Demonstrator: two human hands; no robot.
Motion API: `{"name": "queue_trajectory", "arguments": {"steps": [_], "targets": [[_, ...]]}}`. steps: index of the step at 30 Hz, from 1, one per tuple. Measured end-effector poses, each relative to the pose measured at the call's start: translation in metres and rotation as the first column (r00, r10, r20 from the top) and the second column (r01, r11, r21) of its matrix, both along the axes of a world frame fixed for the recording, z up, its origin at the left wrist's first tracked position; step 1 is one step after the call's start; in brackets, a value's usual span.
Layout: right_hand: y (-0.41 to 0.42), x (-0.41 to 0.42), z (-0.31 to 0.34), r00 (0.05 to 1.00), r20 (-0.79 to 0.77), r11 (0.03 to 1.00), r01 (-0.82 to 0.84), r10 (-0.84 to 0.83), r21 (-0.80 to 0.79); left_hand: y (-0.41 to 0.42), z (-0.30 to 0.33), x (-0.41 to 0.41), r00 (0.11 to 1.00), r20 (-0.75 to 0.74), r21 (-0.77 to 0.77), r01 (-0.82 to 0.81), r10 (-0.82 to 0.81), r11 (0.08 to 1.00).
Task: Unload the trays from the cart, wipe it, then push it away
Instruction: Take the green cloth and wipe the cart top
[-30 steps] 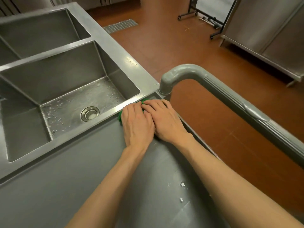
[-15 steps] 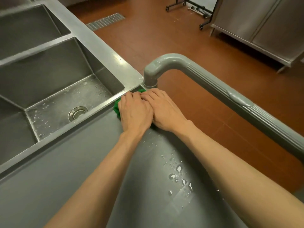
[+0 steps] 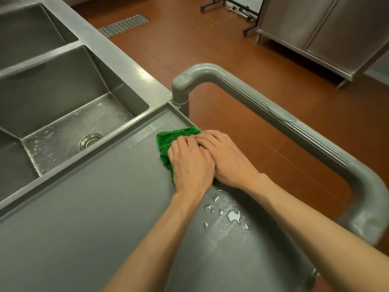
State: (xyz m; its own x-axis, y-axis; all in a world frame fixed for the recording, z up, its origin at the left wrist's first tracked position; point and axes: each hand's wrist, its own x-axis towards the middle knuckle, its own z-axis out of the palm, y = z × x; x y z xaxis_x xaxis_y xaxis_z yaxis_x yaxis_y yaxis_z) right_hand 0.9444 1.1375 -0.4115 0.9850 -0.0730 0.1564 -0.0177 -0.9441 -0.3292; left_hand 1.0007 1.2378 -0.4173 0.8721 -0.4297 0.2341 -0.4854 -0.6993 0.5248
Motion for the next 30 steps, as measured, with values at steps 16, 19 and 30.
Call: {"name": "queue_trajectory", "arguments": {"steps": [16, 19, 30], "targets": [[0.019, -0.126, -0.006, 0.985, -0.005, 0.984, 0.171, -0.171, 0.040, 0.010, -0.003, -0.115, 0.989, -0.016, 0.009, 0.149, -0.149, 0.989], [0.021, -0.159, -0.007, 0.983, -0.023, 0.983, 0.181, -0.180, 0.027, 0.013, -0.002, -0.145, 0.982, -0.041, 0.003, 0.186, -0.186, 0.983], [0.040, -0.287, -0.005, 0.950, -0.049, 0.949, 0.310, -0.307, 0.054, 0.028, 0.006, -0.261, 0.930, -0.132, -0.012, 0.344, -0.342, 0.939]]}}
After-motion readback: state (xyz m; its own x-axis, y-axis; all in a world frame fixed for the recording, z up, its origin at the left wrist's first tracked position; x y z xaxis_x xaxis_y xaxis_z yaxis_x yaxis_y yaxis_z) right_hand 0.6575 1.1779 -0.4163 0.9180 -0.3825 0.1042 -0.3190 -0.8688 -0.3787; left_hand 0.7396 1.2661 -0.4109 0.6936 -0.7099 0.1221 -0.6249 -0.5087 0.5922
